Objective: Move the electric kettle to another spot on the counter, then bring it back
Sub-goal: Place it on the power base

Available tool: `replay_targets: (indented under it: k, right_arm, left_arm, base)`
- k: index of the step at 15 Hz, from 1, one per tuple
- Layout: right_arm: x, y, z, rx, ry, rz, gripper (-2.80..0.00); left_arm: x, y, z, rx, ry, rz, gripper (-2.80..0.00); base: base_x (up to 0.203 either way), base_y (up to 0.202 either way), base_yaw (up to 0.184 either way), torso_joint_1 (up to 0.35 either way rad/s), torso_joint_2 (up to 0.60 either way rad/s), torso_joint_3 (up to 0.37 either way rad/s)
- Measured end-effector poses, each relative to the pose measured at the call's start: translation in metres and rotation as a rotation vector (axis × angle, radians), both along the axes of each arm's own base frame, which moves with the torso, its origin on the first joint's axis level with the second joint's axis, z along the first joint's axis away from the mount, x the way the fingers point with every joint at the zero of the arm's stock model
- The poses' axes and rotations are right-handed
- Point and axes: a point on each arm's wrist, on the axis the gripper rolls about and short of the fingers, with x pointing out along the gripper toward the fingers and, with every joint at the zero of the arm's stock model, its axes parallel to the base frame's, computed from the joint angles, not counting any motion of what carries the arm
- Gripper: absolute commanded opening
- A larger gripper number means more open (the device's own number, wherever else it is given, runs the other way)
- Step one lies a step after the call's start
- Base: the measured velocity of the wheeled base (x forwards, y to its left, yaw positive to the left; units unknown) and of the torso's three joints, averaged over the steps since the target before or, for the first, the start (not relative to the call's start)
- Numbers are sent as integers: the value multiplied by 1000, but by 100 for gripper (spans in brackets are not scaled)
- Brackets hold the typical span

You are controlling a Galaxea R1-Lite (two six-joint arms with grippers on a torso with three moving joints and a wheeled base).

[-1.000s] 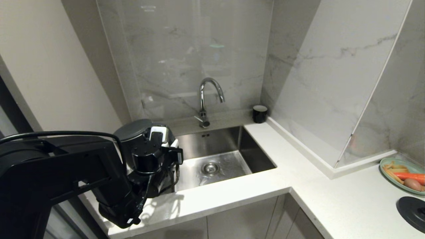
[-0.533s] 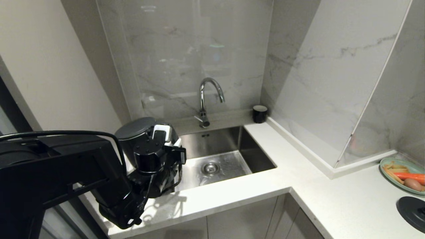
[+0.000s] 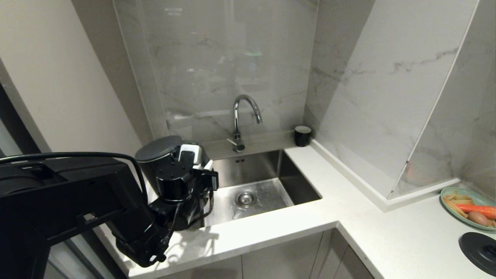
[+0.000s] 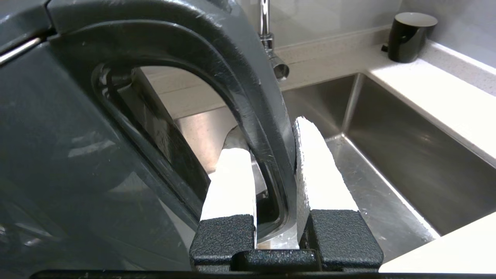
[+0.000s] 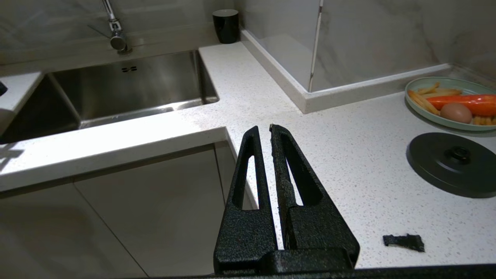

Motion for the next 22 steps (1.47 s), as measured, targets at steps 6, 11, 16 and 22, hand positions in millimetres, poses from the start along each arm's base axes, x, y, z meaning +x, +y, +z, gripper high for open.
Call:
replay_targets:
  k: [6, 11, 16, 22]
  right_arm:
    - [0, 0, 0, 0, -2, 1, -280]
    - [0, 0, 0, 0, -1, 0, -280]
    - [0, 0, 0, 0, 0, 0, -280]
    - [0, 0, 0, 0, -1, 0, -280]
  left_arm:
    - [-4, -9, 1, 0, -4, -24, -280]
    - [-6, -10, 5, -7, -14, -28, -280]
    - [-9, -10, 9, -9, -19, -30, -280]
    - [-13, -15, 11, -13, -24, -42, -280]
  base:
    - [2, 3, -35, 1, 1, 0]
    - [2, 8, -176, 3, 3, 1]
    - [3, 8, -174, 5, 3, 2]
    - [3, 8, -174, 3, 3, 4]
